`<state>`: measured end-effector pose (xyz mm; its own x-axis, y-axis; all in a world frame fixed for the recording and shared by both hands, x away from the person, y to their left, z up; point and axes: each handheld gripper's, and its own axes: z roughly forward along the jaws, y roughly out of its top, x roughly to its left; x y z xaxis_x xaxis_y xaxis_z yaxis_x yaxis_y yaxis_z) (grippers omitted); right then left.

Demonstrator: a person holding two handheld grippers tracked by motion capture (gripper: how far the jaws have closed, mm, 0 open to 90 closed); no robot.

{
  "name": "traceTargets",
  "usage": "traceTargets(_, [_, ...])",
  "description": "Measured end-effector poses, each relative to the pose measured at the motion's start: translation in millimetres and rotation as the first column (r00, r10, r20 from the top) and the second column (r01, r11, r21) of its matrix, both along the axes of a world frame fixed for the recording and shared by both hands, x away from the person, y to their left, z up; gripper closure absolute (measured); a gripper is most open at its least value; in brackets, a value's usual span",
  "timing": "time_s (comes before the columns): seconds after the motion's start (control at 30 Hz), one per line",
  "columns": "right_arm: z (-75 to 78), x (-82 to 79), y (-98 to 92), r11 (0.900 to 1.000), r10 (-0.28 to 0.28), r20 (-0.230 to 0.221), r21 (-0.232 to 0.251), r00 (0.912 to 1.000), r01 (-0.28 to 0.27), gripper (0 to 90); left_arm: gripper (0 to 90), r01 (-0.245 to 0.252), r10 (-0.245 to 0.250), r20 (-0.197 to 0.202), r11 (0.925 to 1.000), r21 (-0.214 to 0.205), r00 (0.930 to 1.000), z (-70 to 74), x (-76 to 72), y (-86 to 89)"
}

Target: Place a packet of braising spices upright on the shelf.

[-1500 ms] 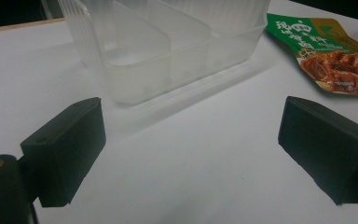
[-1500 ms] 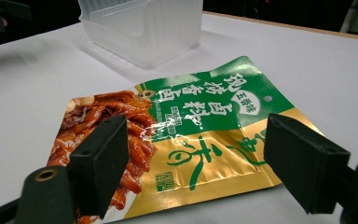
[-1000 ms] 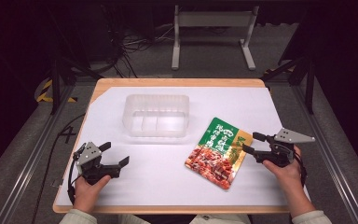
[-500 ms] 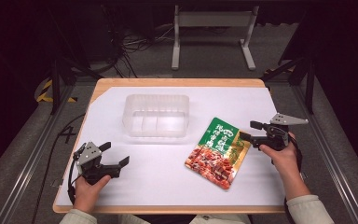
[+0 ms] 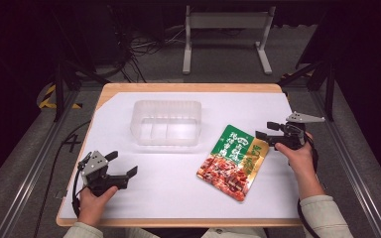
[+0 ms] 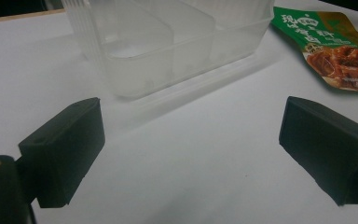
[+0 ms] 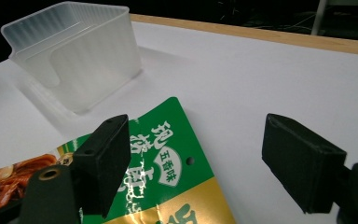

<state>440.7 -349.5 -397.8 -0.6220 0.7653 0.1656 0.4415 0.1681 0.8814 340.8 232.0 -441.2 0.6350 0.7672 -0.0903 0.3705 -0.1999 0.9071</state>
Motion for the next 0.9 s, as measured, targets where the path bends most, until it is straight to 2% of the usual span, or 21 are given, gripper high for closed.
traceTargets(0.13, [-3.7,3.8,-0.7,0.9999,-0.007,-0.01,-0.012,0.9999,0.007,23.9,7.5,-0.003,0.003,0.002,1.0,0.004,1.0,-0.1,0.0,0.4])
traceTargets(0.37, [-18.5,8.5,-2.1,0.9992,-0.023,-0.071,-0.035,0.9972,0.021,23.7,7.5,-0.005,0.005,0.001,1.0,0.001,1.0,0.1,-0.6,0.4])
traceTargets(0.53, [-25.2,10.7,-2.0,0.9989,-0.009,-0.107,-0.047,0.9942,0.004,24.0,7.5,-0.004,0.004,0.0,1.0,0.003,1.0,-0.1,-0.3,0.2])
traceTargets(0.9, [-38.6,13.8,0.1,0.9972,0.01,-0.222,-0.07,0.975,-0.026,26.7,7.5,-0.005,0.005,0.001,1.0,0.006,1.0,0.2,-0.3,0.3])
